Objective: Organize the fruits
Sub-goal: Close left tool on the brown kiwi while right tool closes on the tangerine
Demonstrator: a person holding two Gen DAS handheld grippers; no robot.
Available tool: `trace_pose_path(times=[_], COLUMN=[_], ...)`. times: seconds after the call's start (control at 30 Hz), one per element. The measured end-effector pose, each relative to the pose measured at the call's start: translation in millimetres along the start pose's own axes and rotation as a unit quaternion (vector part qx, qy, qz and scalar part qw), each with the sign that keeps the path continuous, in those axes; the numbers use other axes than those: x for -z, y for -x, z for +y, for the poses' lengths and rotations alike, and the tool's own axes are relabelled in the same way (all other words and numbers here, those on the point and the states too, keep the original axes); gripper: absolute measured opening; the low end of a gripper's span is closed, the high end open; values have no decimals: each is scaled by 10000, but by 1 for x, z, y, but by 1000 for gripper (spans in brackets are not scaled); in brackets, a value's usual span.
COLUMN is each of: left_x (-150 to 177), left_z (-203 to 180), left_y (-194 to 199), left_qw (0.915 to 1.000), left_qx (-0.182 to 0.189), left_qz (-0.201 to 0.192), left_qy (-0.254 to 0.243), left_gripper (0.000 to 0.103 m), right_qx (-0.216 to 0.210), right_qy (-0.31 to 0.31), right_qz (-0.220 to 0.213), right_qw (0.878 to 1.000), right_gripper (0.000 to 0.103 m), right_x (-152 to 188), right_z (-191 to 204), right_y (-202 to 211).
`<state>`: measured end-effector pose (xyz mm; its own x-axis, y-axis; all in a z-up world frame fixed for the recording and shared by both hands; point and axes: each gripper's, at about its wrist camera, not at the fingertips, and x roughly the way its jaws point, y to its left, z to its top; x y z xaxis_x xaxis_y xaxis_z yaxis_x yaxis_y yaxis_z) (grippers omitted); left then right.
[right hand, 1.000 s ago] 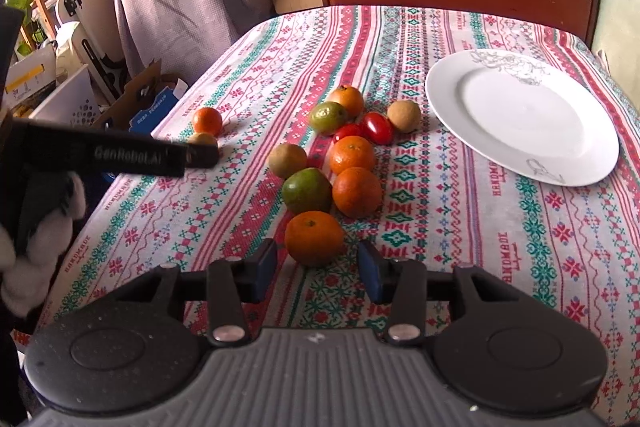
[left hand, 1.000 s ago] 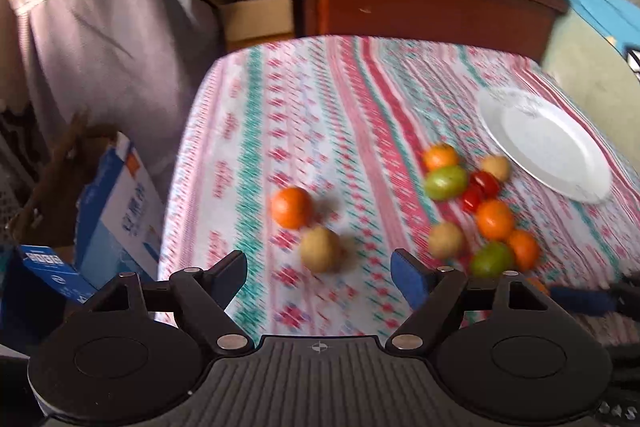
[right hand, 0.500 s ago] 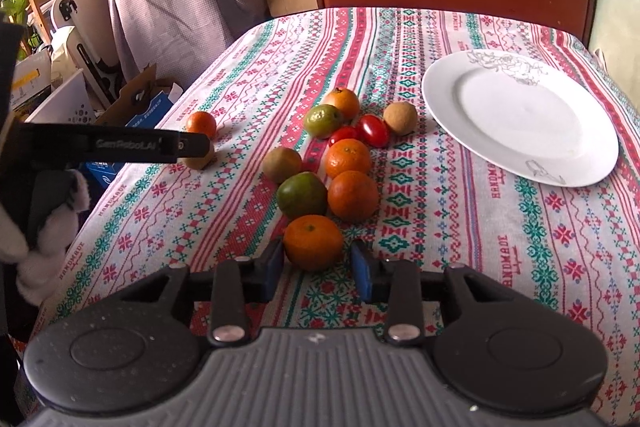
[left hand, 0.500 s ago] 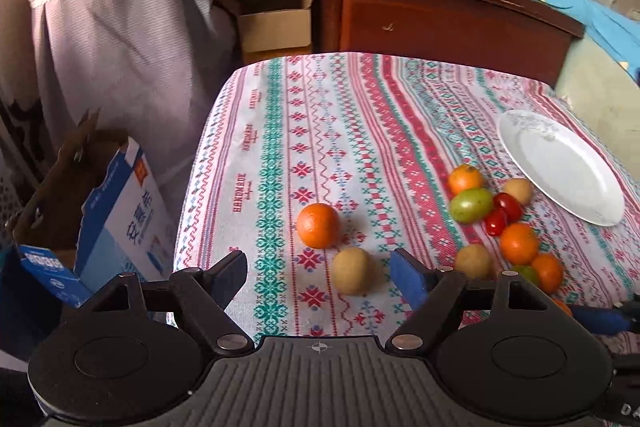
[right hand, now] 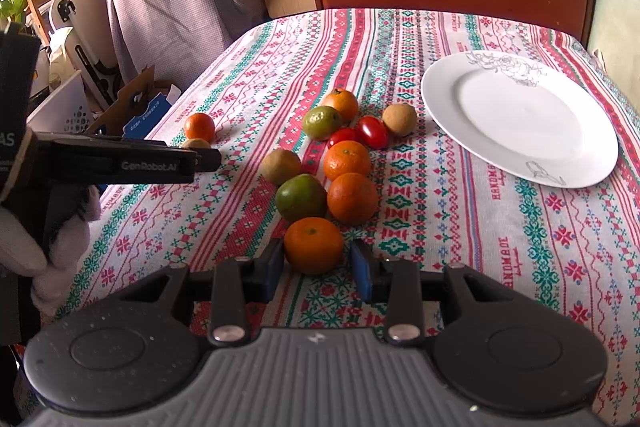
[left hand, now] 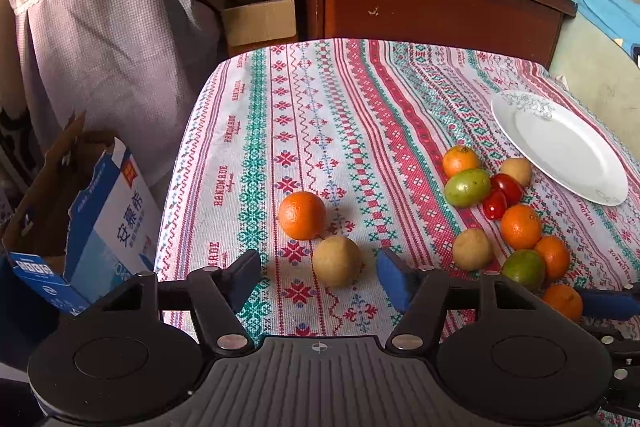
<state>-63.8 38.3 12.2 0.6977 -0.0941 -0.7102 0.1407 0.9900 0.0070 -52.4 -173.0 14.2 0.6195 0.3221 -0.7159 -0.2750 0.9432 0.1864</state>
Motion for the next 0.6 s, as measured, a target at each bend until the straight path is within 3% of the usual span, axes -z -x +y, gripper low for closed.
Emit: trace_pose_path(times=[0.3, 0.47, 0.6], left_x=[0, 0, -1], left_z=[-5, -7, -9], left_y=[-5, -3, 0], left_qw=[9998, 9997, 9995], left_qx=[21, 153, 259], left_qz=[-76, -89, -72], left_qy=[-169, -184, -192], left_gripper=[46, 25, 23], right_qx=[16, 12, -27], right_qy=[-27, -32, -87], right_qz=[-13, -13, -12], right_qw=[10000, 10000, 10000], right_gripper=[33, 32, 32], right_x=[1, 1, 0], right_z=[-1, -1, -2], right_y=[1, 1, 3])
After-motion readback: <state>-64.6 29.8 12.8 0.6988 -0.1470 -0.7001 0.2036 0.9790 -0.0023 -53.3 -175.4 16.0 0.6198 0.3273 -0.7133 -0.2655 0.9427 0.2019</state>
